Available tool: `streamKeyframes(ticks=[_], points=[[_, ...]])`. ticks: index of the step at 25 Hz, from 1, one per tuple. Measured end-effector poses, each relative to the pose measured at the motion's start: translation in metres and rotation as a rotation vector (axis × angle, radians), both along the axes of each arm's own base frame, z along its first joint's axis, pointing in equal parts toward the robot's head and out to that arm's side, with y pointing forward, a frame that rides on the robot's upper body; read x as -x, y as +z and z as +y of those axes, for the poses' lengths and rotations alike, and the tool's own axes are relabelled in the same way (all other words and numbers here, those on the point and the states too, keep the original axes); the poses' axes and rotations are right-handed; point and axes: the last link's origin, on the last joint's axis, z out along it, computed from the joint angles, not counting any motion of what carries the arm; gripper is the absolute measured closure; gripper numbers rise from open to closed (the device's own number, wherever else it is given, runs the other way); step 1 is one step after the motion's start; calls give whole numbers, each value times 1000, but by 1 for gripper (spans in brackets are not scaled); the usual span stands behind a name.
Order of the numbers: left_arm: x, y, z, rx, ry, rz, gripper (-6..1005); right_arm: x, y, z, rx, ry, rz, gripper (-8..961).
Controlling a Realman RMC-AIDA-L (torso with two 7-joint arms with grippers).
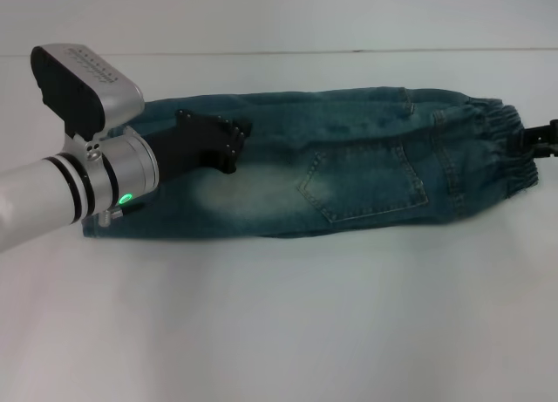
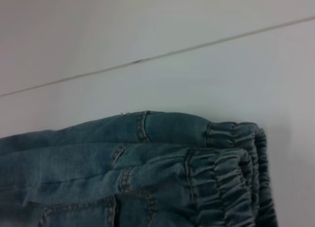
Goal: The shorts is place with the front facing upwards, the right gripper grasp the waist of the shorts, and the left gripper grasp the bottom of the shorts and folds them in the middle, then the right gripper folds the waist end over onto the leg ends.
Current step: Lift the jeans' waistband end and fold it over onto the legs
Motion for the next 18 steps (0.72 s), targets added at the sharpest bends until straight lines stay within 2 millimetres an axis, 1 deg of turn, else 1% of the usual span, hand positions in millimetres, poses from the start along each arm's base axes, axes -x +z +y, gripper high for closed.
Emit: streamKeyframes(ticks=[3,6,14,18], points=[[-1,0,0,-1,-3,1,998,2,-9,3,22,3,-16,377],[-1,0,1,-2,-4,2,998,3,-15,6,41,4,-34,443],[0,4,2,-17,-9,9,998,9,-14,10,33,57,-61,619],[1,5,3,-21,-7,12,999,8,-18,8,38,71,-66,765]])
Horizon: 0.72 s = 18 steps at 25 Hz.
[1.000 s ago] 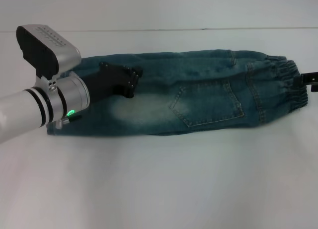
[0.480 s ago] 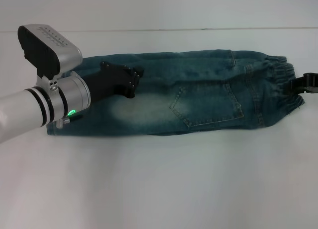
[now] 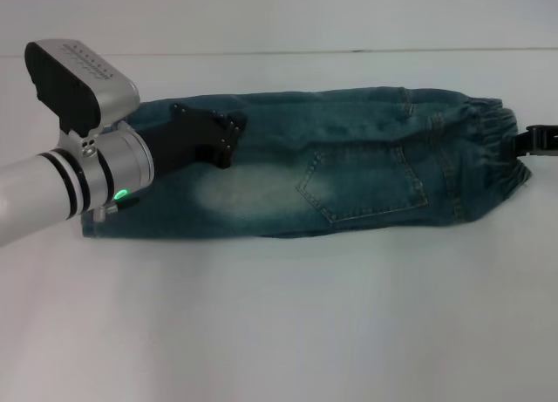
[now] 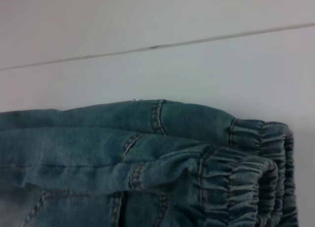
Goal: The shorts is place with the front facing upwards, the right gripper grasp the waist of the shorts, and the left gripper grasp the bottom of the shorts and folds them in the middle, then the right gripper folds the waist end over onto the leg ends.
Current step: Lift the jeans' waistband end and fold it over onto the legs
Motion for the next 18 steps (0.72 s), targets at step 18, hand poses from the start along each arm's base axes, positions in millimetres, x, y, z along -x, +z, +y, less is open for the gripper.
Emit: streamKeyframes(ticks=[18], points=[[-8,-16,-2,-51,-9,-93,999,14,57,-17,-116,93,210,858]])
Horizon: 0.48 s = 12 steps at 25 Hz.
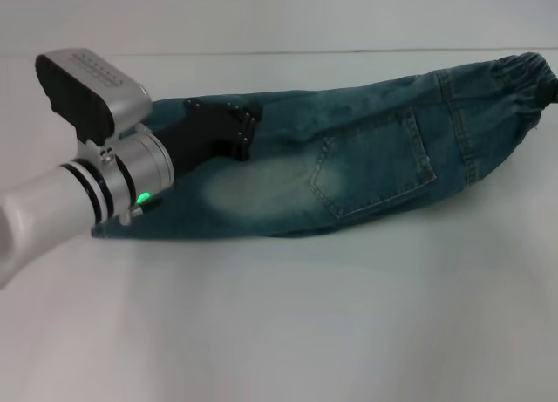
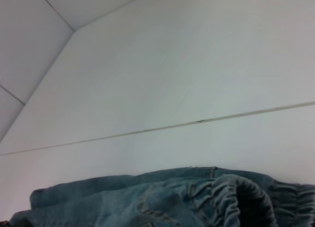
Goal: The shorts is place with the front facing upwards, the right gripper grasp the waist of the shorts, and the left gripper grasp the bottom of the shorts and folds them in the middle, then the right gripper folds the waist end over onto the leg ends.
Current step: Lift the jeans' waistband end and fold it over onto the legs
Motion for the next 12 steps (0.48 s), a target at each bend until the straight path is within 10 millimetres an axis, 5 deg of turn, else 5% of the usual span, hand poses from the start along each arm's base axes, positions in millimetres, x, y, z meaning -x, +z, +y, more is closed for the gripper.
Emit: streamKeyframes(ticks=[6,12], points=[[-1,-12,-1,-39,1,-18,998,16,6,3,17,31,20,860],[-5,-15,-2,-41,-9,-24,998,54,22,8,12,130,79,861]])
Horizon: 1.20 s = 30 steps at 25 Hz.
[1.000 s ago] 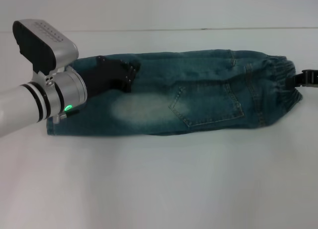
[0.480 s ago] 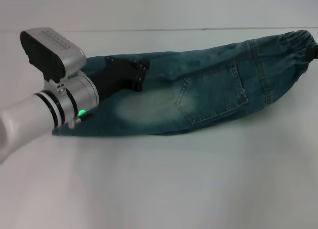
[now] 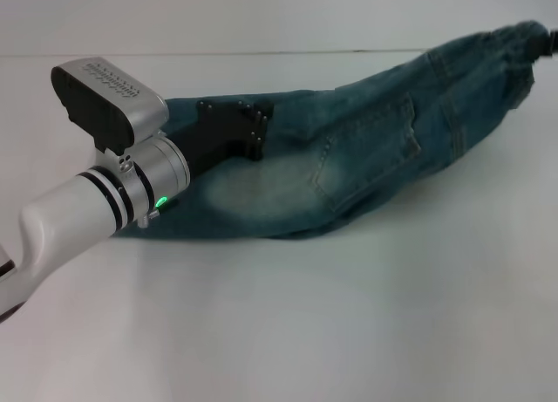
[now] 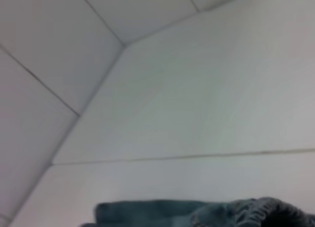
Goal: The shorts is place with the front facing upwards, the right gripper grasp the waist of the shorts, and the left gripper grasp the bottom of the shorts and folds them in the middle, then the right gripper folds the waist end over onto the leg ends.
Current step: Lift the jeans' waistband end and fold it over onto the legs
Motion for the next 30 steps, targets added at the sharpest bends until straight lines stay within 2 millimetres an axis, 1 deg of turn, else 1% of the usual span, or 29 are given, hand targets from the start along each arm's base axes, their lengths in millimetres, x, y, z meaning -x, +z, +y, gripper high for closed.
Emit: streamKeyframes(ticks=[1,6,9,10,11,12,13,14,18,19,20,21,25,30], points=[[0,0,0,-1,1,-1,998,0,0,0,0,0,0,861],[2,0,1,-23,8,-1,998,38,8,2,17,116,48,860],[2,-2,0,-20,4,9,998,57,12,3,17,174,63,860],[1,-3,0,-15,0,12,998,70,12,5,17,214,75,860],[0,-4,0,-9,-6,17,998,70,12,5,17,214,75,860],[-1,-6,-1,-1,-15,22,998,81,9,8,26,246,74,860],[-3,-8,-1,7,-23,27,998,87,7,10,34,263,72,861],[-6,-10,-2,19,-36,34,998,87,7,10,34,263,72,861],[-12,-17,-5,49,-62,40,998,116,-6,19,58,339,55,861],[-13,-19,-7,57,-67,39,998,125,-9,22,63,360,48,861],[-15,-22,-9,67,-77,41,998,142,-16,28,70,399,32,861],[-16,-22,-9,71,-80,41,998,142,-16,28,70,399,32,862],[-15,-24,-12,78,-83,41,998,176,-32,39,65,465,-4,862],[-10,-26,-18,98,-67,30,999,207,-50,50,49,513,-38,863]])
